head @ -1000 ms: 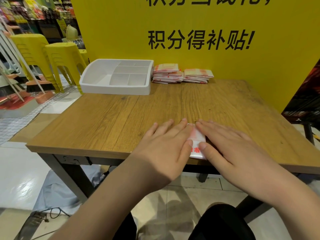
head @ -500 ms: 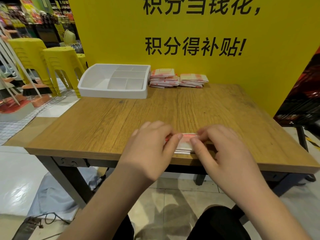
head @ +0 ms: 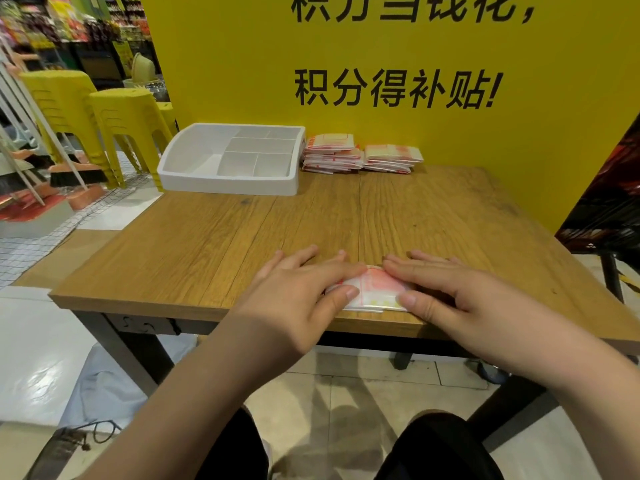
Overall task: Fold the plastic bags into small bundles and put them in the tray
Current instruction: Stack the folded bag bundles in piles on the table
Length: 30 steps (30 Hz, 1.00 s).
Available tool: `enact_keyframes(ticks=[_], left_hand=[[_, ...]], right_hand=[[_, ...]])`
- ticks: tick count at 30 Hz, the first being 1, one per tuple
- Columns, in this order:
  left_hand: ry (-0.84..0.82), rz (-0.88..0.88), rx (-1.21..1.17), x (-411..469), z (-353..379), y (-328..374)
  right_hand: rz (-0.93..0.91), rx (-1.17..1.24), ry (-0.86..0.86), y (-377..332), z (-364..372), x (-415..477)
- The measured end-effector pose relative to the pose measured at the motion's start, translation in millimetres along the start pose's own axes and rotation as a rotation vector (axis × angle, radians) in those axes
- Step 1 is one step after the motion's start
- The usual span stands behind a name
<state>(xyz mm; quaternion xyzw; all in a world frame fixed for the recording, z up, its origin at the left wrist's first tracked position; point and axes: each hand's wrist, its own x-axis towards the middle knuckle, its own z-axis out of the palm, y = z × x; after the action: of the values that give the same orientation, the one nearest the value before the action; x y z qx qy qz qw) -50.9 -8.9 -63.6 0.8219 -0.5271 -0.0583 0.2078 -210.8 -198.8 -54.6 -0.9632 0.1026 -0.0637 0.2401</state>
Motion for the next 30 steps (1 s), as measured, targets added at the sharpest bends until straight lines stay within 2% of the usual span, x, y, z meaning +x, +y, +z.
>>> enact_keyframes(ticks=[3, 6, 12, 18, 23, 30], left_hand=[[0.021, 0.03, -0.022, -5, -1, -5], [0.122, 0.08, -0.047, -8, 1, -13], [0.158, 0.114, 0.061, 28, -14, 1], [0.052, 0.21, 0.214, 106, -2, 19], [-0.112, 0.153, 0.191, 184, 23, 50], [-0.057, 0.169, 0.379, 266, 48, 70]], right_hand=[[-0.008, 0.071, 0.07, -1, 2, -4], [-0.009, 0.095, 0.133, -1, 3, -8], [0.025, -0.172, 0.12, 5, -16, 15], [0.227, -0.334, 0.197, 44, -48, 54], [0.468, -0.527, 0.367, 89, -60, 87], [0.475, -0.503, 0.311, 134, -68, 130]])
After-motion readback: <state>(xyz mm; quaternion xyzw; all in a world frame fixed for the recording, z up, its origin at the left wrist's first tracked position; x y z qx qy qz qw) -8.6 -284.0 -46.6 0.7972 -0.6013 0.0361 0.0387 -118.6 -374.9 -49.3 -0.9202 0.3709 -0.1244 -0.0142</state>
